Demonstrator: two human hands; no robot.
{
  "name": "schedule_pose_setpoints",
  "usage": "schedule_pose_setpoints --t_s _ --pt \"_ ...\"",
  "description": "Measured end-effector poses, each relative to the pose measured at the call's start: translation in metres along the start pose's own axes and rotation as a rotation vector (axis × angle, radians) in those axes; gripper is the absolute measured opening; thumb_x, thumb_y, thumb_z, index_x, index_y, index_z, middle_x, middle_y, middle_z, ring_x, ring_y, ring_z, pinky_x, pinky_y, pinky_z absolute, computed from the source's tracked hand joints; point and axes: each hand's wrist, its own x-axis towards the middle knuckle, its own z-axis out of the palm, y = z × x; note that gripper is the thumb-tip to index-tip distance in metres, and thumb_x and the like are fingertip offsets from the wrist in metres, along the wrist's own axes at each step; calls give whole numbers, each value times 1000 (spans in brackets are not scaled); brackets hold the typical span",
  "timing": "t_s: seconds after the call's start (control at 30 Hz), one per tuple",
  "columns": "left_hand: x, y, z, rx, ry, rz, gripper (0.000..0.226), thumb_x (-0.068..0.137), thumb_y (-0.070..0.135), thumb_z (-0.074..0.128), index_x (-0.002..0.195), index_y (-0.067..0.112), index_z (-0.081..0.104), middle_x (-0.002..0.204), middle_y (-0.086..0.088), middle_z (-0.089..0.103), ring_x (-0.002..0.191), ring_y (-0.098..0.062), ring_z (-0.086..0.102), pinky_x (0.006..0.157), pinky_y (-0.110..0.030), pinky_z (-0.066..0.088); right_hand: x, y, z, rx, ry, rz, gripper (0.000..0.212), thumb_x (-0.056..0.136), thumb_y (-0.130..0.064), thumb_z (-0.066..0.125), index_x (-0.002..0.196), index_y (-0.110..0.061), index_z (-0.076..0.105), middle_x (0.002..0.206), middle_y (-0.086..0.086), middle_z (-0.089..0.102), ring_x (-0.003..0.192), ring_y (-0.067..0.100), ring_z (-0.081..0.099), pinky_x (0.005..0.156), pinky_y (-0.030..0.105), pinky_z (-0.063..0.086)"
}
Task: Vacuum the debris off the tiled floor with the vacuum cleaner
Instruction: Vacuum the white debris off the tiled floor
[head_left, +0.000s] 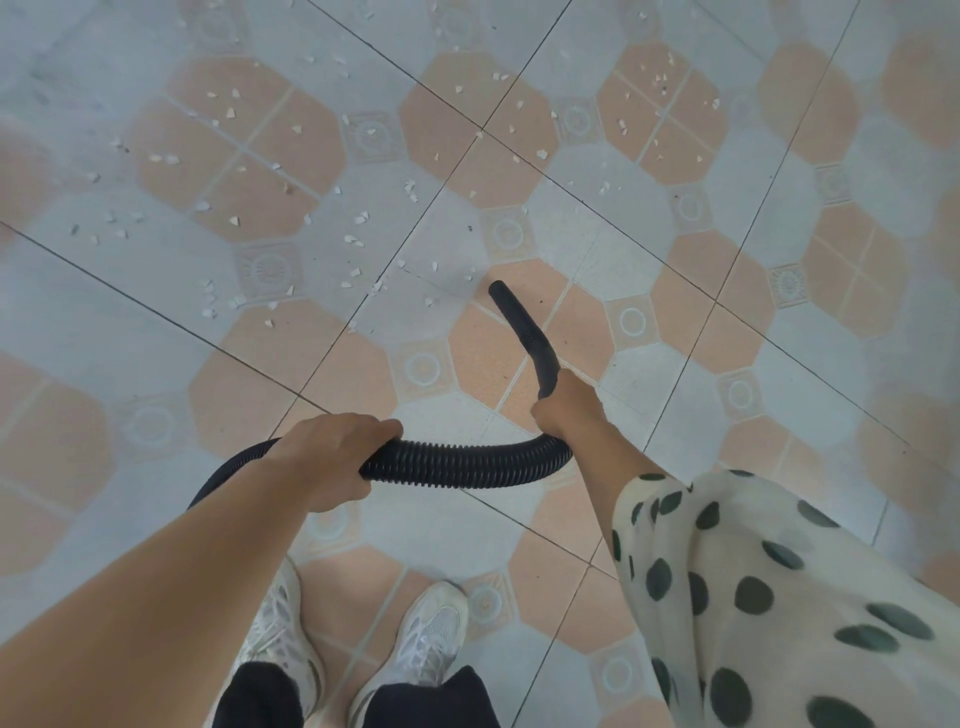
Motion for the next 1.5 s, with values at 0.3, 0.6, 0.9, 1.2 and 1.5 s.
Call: schedule_pose_setpoints --t_s 0.3,0.6,0.9,1.2,1.5 --pt "1 -35 -7 4 34 -2 31 79 14 55 104 27 44 93 5 55 86 -20 55 65 -31 41 3 -38 5 -13 36 27 45 91 -11 58 133 -5 43 100 9 55 85 27 56 66 32 47" --pt "-45 -66 7 -18 -19 56 29 79 14 52 95 34 38 82 13 45 83 -15 53 64 -26 37 -44 -49 50 -49 -80 -48 42 89 -15 58 128 -10 44 109 9 59 93 28 60 66 33 47" --pt "-62 -93 2 -15 53 -31 29 81 15 53 105 28 43 82 12 44 84 -18 53 61 -26 35 -40 -91 52 -23 -5 -37 46 89 -11 58 133 -10 42 114 11 59 96 29 60 71 35 48" --pt "-71 -98 12 -40 64 -62 28 79 14 54 98 30 40 87 9 50 82 -18 54 60 -26 35 -47 -109 57 -146 -33 -135 41 89 -13 56 128 -9 45 106 8 57 90 27 58 65 32 45" --pt "-93 -87 28 -9 71 -47 27 77 14 54 93 30 39 84 11 49 79 -15 52 59 -25 30 -72 -85 73 -142 -75 -120 47 89 -13 58 134 -10 42 116 10 58 98 28 58 68 33 45"
